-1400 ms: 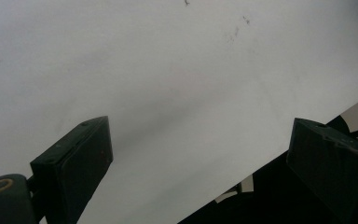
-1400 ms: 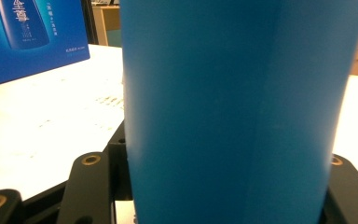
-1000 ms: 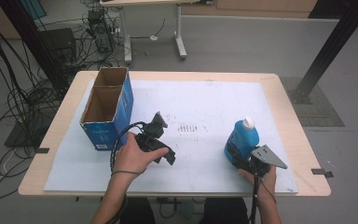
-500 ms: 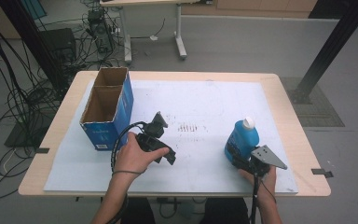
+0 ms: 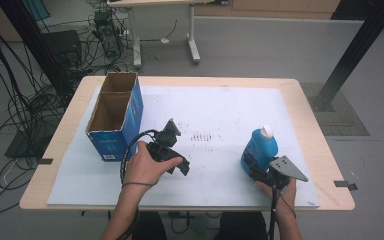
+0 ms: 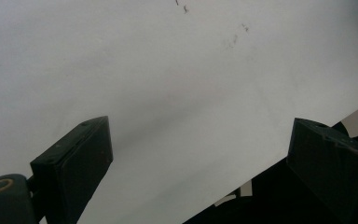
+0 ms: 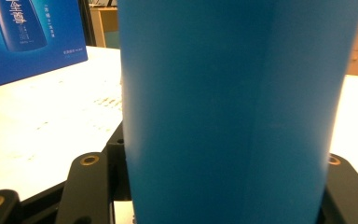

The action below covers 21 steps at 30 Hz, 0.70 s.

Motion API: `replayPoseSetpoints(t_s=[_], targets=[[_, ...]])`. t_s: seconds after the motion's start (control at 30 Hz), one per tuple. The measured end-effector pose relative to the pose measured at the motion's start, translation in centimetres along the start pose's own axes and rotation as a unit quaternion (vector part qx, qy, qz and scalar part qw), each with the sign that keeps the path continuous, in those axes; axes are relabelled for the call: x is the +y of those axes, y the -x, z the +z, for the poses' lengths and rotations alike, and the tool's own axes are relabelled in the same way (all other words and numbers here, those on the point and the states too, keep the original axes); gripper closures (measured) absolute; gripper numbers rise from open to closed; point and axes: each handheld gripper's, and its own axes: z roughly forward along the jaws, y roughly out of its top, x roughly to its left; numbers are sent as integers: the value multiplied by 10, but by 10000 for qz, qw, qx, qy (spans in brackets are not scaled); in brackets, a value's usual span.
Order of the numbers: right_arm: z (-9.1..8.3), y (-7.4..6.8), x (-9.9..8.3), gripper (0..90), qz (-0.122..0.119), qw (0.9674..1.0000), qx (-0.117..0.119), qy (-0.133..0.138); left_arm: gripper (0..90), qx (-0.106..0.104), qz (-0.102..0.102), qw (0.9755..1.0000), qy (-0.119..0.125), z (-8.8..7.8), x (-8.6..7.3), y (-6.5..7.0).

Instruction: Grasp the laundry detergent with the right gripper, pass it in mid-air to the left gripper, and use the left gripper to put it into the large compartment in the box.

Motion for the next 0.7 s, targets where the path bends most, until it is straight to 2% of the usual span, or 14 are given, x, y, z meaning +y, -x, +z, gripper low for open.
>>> replayPoseSetpoints(t_s=[0.7], targets=[[0, 0, -1, 421, 16, 10000, -9, 25, 72, 25, 19, 10000, -29, 0, 2, 1]])
